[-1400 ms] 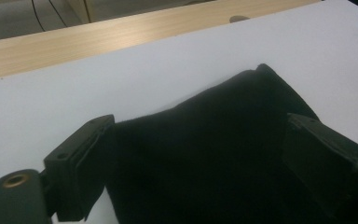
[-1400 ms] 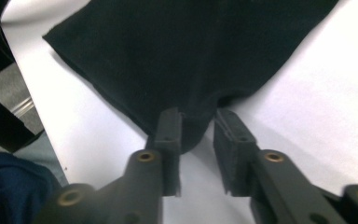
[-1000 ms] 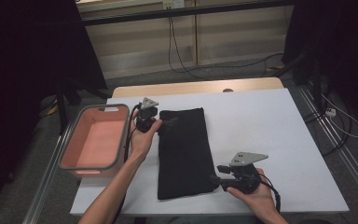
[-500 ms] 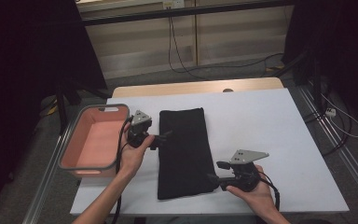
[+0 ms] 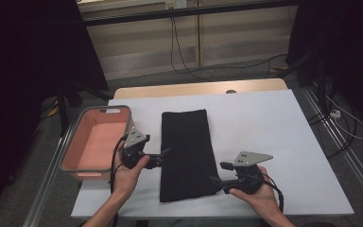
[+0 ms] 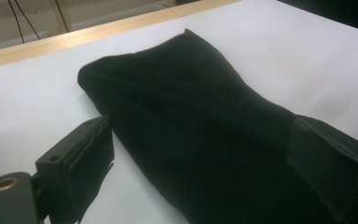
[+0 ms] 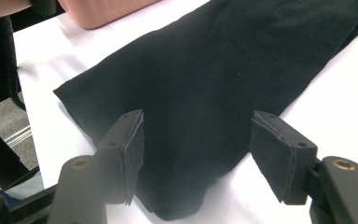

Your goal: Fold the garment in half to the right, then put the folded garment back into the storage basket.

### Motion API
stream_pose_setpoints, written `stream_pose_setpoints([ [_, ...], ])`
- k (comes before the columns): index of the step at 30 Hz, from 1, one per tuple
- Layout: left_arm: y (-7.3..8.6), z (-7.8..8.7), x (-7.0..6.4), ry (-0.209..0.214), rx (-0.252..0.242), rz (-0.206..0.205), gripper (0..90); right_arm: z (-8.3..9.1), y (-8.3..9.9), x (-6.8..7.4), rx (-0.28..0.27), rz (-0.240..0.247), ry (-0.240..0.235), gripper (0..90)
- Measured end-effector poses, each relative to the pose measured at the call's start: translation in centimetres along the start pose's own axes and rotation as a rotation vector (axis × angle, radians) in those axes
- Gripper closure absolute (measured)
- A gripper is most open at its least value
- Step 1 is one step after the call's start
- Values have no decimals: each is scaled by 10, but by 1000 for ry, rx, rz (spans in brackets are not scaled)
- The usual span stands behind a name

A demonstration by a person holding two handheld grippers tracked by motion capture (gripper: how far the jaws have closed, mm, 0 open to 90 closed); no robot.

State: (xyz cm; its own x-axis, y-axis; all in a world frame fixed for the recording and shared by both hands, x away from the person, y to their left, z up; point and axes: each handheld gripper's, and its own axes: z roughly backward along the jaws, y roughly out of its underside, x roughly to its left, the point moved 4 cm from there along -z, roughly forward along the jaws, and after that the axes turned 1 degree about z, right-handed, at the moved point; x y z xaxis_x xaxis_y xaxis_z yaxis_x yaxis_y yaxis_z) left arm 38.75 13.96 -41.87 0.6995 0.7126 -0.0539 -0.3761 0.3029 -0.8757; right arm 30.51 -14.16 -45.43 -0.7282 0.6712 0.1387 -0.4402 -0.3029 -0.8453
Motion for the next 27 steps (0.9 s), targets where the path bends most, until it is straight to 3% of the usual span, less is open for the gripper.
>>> stream_pose_setpoints([
  [3, 8, 8, -4, -5, 9, -21, 76, -1, 0, 0, 3, 1, -2, 361],
  [11, 31, 26, -8, -2, 46, -5, 71, -5, -1, 2, 17, 13, -9, 351],
  [13, 36, 29, -9, -4, 38, -17, 70, -8, -2, 3, 27, 20, -11, 350],
  [22, 44, 28, -5, -11, 38, -16, 70, -24, -17, 15, 95, 111, -79, 371],
  [27, 48, 29, -6, -19, 50, -20, 70, -38, -20, 24, 108, 127, -127, 385],
])
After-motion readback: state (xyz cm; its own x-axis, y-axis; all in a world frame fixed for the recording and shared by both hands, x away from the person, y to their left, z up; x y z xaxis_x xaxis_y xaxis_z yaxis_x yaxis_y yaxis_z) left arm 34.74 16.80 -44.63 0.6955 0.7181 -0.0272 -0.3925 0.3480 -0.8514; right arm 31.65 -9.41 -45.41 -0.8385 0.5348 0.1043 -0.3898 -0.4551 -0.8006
